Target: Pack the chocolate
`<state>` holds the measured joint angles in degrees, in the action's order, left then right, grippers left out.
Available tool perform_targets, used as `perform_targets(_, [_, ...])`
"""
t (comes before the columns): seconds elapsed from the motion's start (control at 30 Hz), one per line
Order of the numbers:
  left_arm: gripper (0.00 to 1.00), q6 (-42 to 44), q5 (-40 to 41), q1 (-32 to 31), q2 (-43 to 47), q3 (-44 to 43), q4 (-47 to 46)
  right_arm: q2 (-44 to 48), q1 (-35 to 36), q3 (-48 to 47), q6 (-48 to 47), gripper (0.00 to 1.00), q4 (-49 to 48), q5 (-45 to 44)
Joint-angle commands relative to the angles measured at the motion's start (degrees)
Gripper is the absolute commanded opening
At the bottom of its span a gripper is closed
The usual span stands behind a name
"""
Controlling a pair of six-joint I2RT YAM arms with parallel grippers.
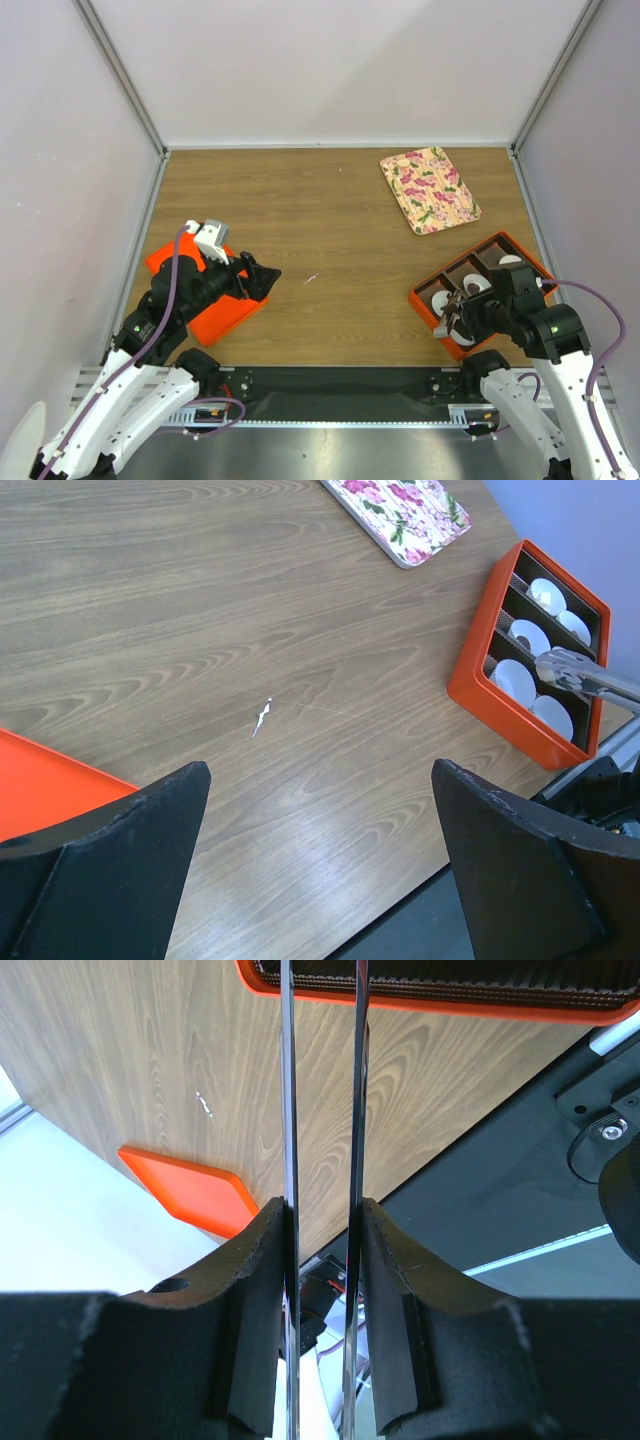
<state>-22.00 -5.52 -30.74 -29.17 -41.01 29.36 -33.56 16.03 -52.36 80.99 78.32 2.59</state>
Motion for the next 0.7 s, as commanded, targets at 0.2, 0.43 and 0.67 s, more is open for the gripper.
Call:
perform_targets(0.2, [1.00, 0.6, 0.9, 0.2, 0.8, -2.0, -0.6, 0.0, 0.2, -1.3, 1.0, 0.40, 7.2, -1.1])
perform_targets(0.43, [1.00, 0.6, 1.1, 0.2, 0.9, -2.0, -0.6, -0.5, 0.2, -2.0, 0.7, 0.43, 6.2, -1.3])
perform_targets(0.67, [1.00, 0.5, 1.4, 0.2, 1.0, -1.9, -0.5, -1.0, 0.2, -3.0, 0.0, 0.45, 6.6, -2.1])
